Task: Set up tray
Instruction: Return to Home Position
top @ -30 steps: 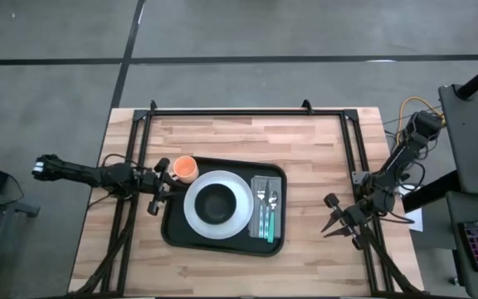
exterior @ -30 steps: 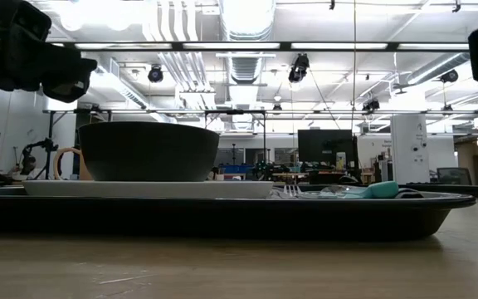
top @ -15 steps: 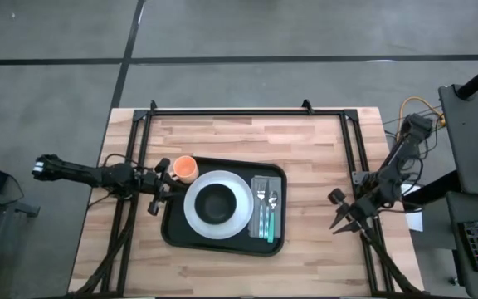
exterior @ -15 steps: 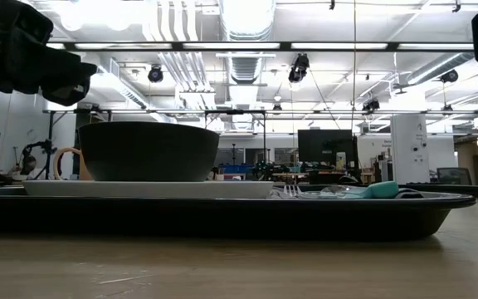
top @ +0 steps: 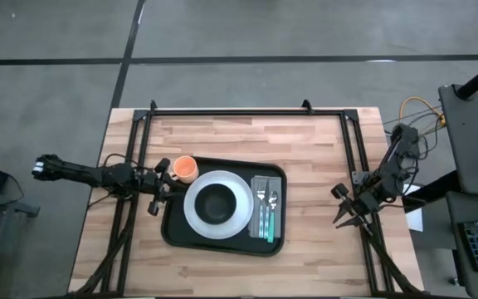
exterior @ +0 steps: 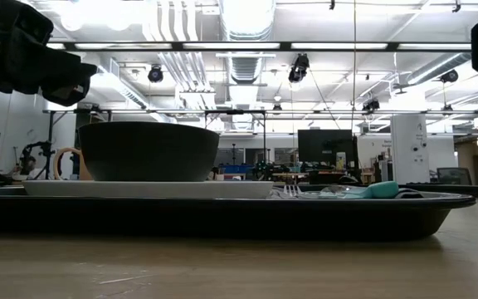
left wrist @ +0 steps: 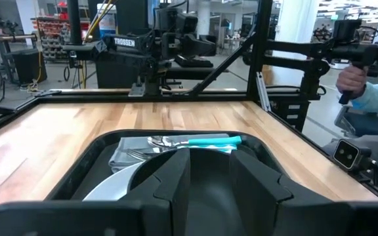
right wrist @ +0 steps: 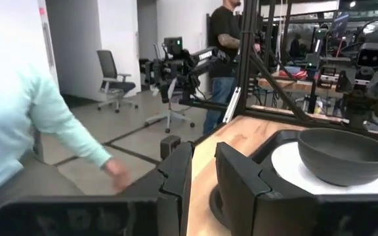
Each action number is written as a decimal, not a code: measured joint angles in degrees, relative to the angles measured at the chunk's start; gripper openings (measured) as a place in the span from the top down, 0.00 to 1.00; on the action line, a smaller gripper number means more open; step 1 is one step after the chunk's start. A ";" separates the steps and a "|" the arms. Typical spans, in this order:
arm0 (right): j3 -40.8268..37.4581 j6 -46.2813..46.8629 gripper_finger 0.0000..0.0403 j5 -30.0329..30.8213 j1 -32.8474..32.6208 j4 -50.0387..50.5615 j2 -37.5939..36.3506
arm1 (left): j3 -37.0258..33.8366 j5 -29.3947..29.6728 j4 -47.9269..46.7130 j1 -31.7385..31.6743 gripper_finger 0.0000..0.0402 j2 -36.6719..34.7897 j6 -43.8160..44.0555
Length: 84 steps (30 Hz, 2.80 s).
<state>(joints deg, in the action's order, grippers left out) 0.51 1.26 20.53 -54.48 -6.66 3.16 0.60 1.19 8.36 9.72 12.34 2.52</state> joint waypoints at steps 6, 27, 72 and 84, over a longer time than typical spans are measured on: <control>0.11 -1.69 0.85 -0.72 -0.01 2.33 -2.96 | 0.04 0.17 -0.02 0.00 0.77 0.04 -0.02; 0.07 -0.82 0.85 -1.07 0.00 1.80 -2.25 | 0.02 -0.04 0.00 0.00 0.77 1.01 0.00; 0.07 -0.86 0.85 -0.98 0.00 1.80 -2.27 | 0.00 0.02 -0.02 0.02 0.77 1.62 0.00; 0.07 -0.86 0.85 -0.98 0.00 1.80 -2.27 | 0.00 0.04 0.00 0.00 0.77 1.62 0.00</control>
<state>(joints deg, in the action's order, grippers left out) 0.58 0.40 19.55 -54.48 -4.86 0.89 0.60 1.23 8.36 9.72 13.96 2.52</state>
